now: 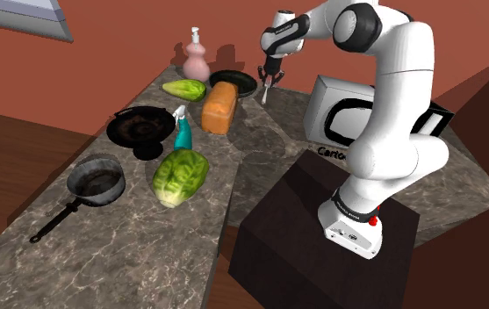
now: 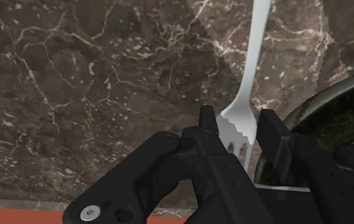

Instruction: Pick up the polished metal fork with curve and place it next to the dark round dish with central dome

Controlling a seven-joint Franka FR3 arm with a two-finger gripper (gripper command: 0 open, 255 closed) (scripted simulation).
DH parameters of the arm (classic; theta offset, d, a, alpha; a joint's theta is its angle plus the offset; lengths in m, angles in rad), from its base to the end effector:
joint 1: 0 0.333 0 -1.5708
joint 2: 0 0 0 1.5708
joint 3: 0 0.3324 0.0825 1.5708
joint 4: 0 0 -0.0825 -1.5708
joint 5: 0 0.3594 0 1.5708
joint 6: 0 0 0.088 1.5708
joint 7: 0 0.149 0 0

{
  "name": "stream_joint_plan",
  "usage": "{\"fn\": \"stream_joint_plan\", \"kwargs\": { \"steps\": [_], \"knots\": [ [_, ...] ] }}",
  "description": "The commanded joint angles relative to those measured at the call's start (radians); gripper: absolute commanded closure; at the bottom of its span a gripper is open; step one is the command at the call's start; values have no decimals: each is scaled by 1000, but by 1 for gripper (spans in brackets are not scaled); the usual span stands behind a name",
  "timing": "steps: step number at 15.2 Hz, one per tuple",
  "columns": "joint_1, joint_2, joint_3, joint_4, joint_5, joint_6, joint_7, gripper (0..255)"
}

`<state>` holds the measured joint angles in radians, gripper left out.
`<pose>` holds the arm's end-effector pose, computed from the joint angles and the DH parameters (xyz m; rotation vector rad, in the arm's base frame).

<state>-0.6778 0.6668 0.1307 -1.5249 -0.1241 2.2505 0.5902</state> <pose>0.5932 -0.3863 0.2606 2.6676 -1.6222 0.1030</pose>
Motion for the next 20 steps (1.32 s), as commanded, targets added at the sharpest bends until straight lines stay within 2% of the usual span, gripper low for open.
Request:
{"fn": "stream_joint_plan", "kwargs": {
  "steps": [1,5,8,20],
  "knots": [
    [-14,62,-5,105,2,-42,-29,255],
    [-37,223,-15,390,7,-164,-88,255],
    [-43,397,-22,703,12,-302,-131,255],
    [-43,477,-26,687,7,-205,-128,255]
  ]
}}
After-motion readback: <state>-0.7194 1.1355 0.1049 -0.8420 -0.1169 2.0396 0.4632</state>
